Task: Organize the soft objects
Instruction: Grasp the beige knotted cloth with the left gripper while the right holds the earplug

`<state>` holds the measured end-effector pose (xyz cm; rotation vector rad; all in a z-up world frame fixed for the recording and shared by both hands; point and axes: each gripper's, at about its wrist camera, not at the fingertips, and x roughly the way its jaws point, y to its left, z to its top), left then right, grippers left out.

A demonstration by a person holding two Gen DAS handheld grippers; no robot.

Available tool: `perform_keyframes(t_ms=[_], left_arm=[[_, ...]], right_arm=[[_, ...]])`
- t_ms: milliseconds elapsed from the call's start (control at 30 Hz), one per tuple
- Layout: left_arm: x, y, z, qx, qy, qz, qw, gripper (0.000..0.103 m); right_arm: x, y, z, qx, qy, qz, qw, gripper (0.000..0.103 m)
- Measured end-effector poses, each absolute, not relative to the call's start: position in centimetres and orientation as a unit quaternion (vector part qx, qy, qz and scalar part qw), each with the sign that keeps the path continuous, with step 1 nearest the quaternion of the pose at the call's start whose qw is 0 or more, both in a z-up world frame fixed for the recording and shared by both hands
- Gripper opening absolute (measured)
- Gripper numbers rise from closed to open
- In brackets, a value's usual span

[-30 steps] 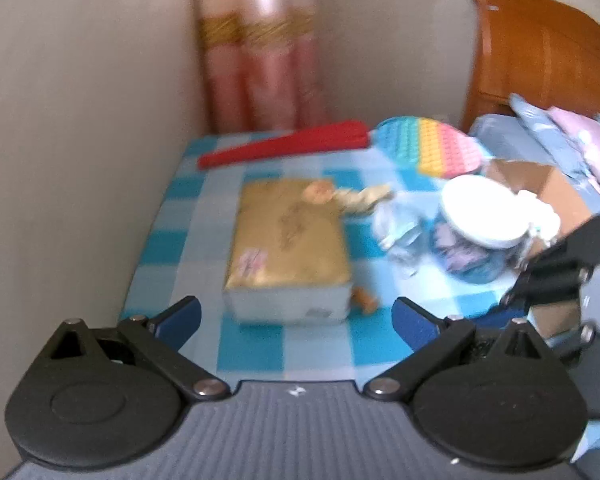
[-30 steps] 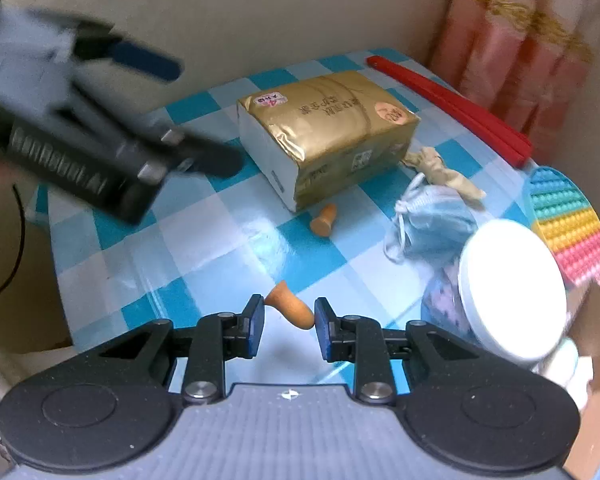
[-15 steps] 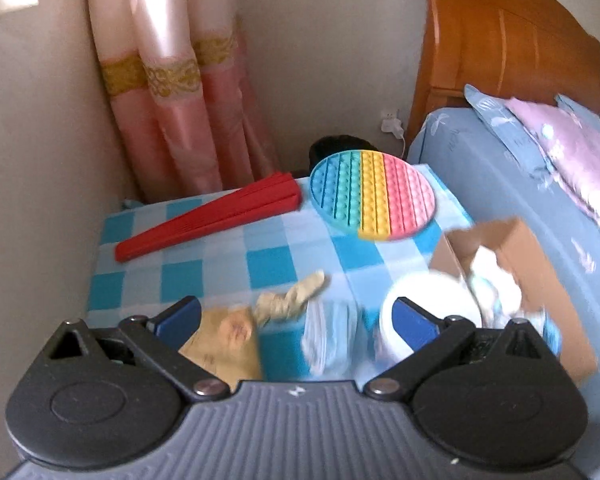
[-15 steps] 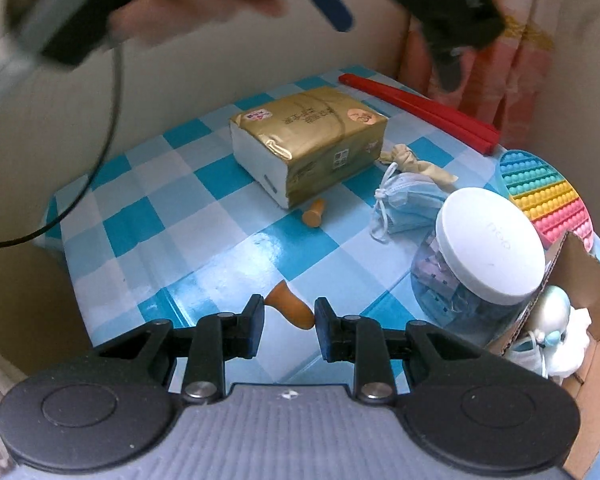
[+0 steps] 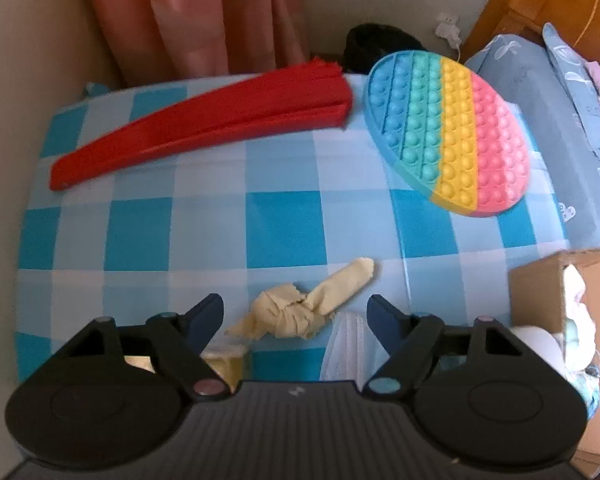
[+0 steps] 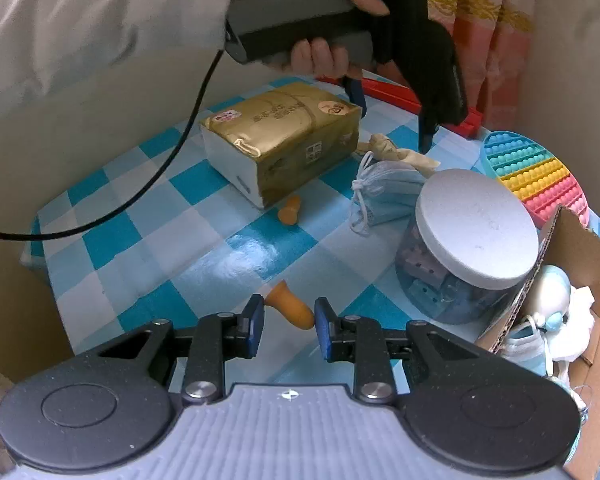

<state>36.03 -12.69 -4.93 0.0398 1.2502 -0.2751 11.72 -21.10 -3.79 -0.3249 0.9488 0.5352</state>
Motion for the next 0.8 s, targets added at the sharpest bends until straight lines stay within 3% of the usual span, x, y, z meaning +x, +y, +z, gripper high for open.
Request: perform_keyframes(t_ms=[67, 167, 333, 500, 800], left_arm=[[36.4, -12.9, -5.5, 0.022, 0.587, -0.125, 0.799, 0.074], [36.7, -13.4, -6.2, 0.033, 0.595, -0.12, 0.794, 0.066], [36.8, -13.6, -6.9, 0.039, 0.601, -0.108, 0.791, 0.066], [36.8, -13.6, -6.9, 0.033, 0.596, -0.104, 0.796, 0.044], [36.4, -12.8, -6.0, 0.011, 0.585, -0.106, 0.804, 0.031]], right_arm=[[11.9, -21.1, -3.8, -0.151, 0.449, 0.255, 0.843, 0.032], [12.2, -21.1, -4.0, -0.151, 0.449, 0.254, 0.843, 0.032], [12.2, -21.2, -4.1, -0.15, 0.451, 0.253, 0.843, 0.032], [12.3, -21.5, -4.2, -0.146, 0.451, 0.251, 0.844, 0.032], [12.3, -21.7, -3.8, -0.147, 0.447, 0.24, 0.849, 0.032]])
